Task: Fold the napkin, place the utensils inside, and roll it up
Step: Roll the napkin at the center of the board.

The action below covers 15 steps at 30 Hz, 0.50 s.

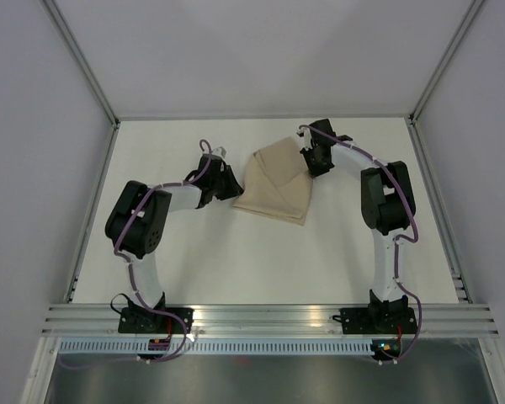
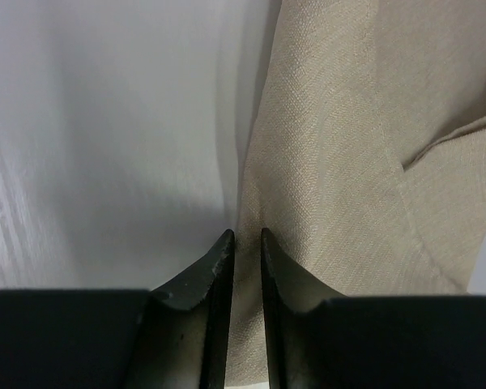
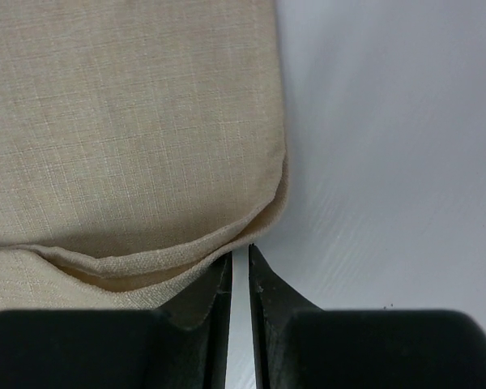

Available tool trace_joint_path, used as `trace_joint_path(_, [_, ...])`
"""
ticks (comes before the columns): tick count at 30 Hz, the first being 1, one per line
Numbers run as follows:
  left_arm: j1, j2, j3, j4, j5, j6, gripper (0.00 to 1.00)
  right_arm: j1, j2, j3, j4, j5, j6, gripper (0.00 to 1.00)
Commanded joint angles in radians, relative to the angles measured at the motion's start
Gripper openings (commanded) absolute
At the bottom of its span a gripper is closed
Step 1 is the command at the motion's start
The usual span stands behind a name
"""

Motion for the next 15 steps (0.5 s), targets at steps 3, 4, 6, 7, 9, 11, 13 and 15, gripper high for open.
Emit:
trace_joint_path(3, [-0.016,-0.096,-0.168,0.026,-0.085,-0.096,0.25,0.015,0.059,0.011,-0.075,-0.01,-0.022,0.19])
trace_joint_path(4, [-0.019,-0.105,-0.182,0.032,-0.088,-0.103,0.25,0.02,0.059,0.011,-0.075,-0.012,-0.023,0.19])
trace_joint_path(6, [-0.026,-0.134,-0.228,0.052,-0.096,-0.111,0.24,0.037,0.059,0.005,-0.072,-0.01,-0.029,0.19])
trace_joint_path(7, [-0.031,-0.144,-0.239,0.055,-0.102,-0.116,0.24,0.052,0.059,0.005,-0.073,-0.01,-0.028,0.19])
trace_joint_path(9, [-0.034,-0.174,-0.266,0.058,-0.107,-0.117,0.24,0.064,0.057,0.004,-0.079,-0.012,-0.025,0.19])
trace_joint_path(11, [-0.036,-0.196,-0.283,0.059,-0.111,-0.119,0.24,0.077,0.05,-0.001,-0.084,-0.012,-0.023,0.19])
trace_joint_path(13, [-0.036,-0.222,-0.297,0.055,-0.113,-0.117,0.25,0.081,0.033,-0.015,-0.081,-0.038,-0.022,0.19])
trace_joint_path(15, [-0.036,-0.246,-0.308,0.05,-0.116,-0.117,0.24,0.081,0.028,-0.016,-0.085,-0.038,-0.025,0.19])
